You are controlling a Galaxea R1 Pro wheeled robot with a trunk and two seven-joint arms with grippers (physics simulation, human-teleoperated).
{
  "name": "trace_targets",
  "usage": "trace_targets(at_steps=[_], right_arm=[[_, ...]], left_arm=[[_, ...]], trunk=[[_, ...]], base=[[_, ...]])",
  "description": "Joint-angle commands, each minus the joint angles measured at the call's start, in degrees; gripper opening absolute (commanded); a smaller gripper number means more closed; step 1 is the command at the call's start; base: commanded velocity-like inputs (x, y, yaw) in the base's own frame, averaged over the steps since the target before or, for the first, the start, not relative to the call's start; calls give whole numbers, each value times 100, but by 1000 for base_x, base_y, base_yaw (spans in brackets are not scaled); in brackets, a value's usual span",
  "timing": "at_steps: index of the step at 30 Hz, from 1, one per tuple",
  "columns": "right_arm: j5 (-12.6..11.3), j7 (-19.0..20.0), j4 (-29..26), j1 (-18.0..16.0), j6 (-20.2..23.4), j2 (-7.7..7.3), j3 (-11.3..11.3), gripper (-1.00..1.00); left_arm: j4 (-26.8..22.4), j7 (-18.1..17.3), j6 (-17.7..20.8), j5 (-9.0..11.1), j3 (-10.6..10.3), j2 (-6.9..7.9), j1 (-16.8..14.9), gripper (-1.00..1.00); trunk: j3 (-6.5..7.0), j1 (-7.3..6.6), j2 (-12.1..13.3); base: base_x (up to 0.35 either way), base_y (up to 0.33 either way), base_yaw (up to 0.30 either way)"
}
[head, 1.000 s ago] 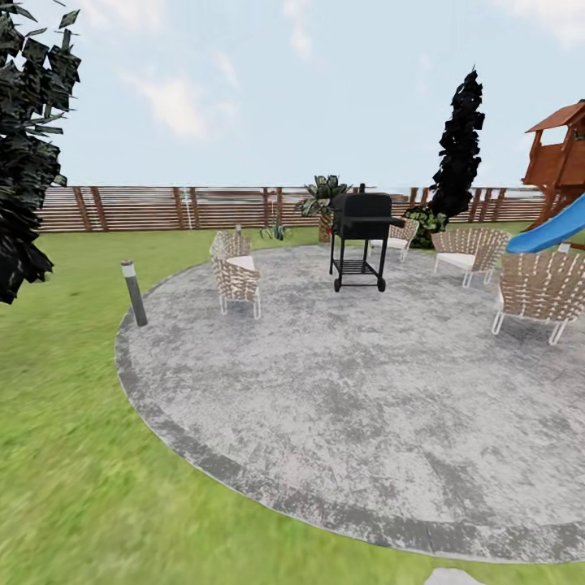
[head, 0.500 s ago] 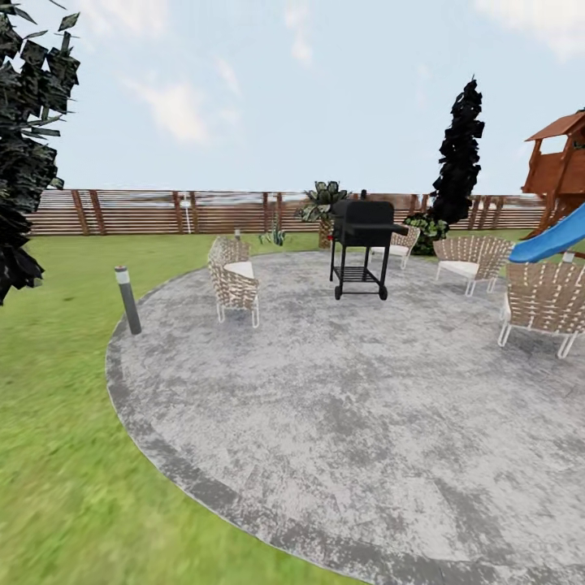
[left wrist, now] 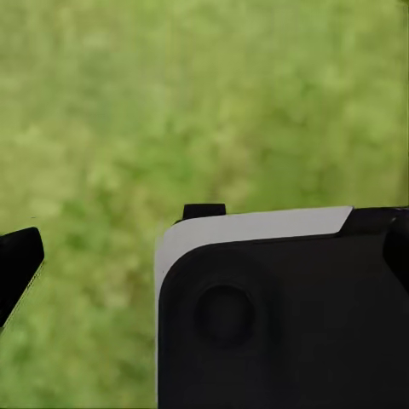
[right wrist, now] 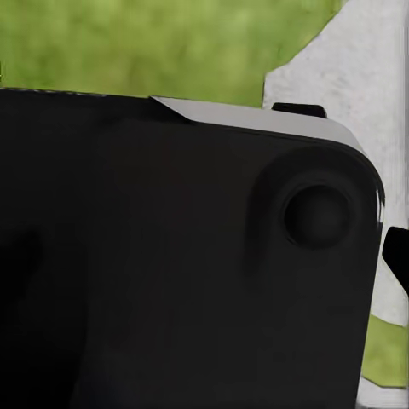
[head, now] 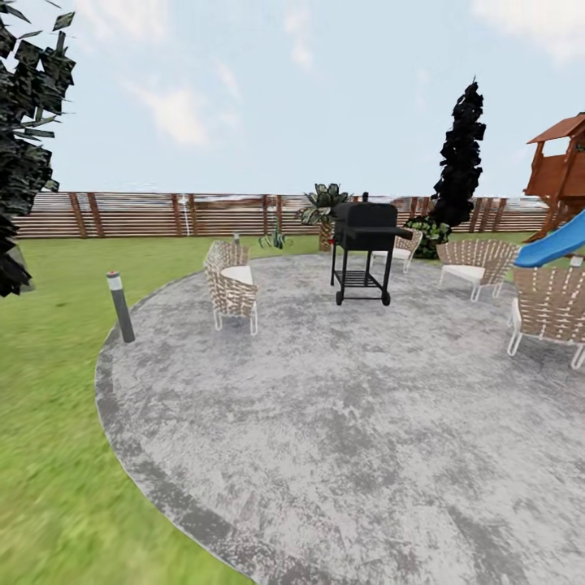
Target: Take the three Easter eggs out of the wicker basket on the lawn in the garden, then place them on the lawn next to a single tree (choose any tree) so that all three eggs are next to the same tree and none are left in the basket.
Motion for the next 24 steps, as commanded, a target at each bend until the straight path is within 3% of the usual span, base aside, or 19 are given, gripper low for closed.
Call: trace_targets(at_steps=[1,24], right_arm=[[-5,-1,-2,0,-11,-1,36,100],[-2,-2,-2,0,-11,-1,37,100]], left_arm=[[-1,1,-15,-3,-5,1,0,100],[-1,9,-15,-3,-7,0,0,100]], trunk=[[-4,4,-2],[-2,4,-2]], base=[[326,0,0],[326,0,0]])
